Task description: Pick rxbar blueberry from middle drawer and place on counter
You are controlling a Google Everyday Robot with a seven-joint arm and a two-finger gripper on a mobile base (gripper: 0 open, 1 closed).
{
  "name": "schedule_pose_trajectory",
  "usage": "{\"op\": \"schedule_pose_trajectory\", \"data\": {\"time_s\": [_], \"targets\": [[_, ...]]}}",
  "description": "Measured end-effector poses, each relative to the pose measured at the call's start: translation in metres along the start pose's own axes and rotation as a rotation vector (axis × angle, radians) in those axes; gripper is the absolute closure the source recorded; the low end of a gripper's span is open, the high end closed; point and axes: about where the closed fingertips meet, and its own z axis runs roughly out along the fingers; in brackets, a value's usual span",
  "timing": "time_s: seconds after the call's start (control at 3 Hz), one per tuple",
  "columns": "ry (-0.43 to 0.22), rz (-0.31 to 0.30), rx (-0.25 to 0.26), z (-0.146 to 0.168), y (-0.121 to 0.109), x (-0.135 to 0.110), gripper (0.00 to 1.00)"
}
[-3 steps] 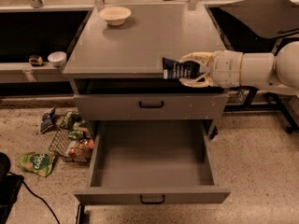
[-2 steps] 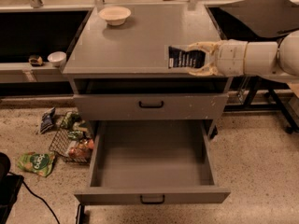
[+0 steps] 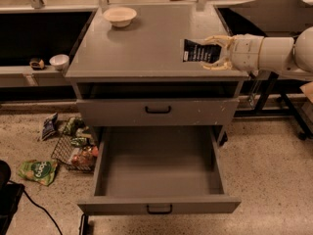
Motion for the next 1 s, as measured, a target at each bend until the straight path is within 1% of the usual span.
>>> {"op": "schedule_pose_trajectory", "data": {"time_s": [0.33, 0.67, 1.0], "targets": [[0.01, 0.005, -0.001, 0.004, -0.001, -0.001, 1.0], [0.052, 0.053, 0.032, 0.024, -0.027, 0.015, 1.0], [0.095, 0.127, 0.016, 0.058, -0.058, 0.034, 1.0]]}}
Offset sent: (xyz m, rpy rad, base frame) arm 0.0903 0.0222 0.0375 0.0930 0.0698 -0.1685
